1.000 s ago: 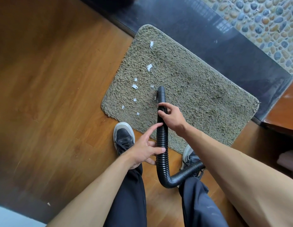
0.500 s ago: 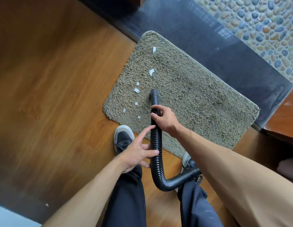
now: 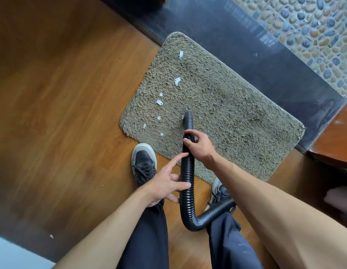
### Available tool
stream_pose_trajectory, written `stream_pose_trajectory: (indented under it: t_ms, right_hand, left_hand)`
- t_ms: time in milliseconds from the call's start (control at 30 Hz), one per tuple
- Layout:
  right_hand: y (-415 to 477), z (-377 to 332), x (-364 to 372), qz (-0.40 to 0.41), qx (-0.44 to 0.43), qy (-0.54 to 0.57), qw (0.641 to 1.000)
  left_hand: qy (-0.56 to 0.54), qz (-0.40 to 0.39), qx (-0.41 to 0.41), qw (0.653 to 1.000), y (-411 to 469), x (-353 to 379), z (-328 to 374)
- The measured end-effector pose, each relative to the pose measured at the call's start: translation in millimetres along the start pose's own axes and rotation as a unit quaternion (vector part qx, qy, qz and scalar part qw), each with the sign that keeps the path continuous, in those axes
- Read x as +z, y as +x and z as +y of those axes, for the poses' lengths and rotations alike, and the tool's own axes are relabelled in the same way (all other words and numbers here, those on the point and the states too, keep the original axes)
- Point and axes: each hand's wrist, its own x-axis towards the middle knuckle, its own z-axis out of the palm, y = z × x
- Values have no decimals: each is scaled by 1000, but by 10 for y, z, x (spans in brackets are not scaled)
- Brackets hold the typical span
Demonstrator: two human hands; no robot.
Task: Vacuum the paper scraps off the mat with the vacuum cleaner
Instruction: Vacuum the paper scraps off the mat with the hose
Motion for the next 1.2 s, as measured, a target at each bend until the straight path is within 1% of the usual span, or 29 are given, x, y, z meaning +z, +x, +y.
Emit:
stream_pose_trajectory:
  t_ms: [133,400,533,633,833,1000,1200]
  right_hand:
    - [-33,119,-9,-13,14,26,999]
    - [-115,145,67,-69,20,41,997]
    - [-87,126,190,-55,-9,20,998]
    - [-86,94,260,-25,-21,-6,999]
    - [-123,142,314,16,-7,-13,1000]
    - [-117,135,290,8,2,-12,1000]
    - [-82,-78,412,-16,-9,-61,998]
  left_hand:
    - [6,4,0,1000,-17,77,-67]
    - [6,15,20,1000,-83,35,-293]
    - [-4,25,29,999,-102,-22,-361]
    - [-7,28,32,999,-85,-55,-370]
    - [-3,13,14,1000,-79,-66,-342]
    - [-9,6,11,1000,-75,-83,-332]
    - [-45,18,25,999,-145,-204,-365]
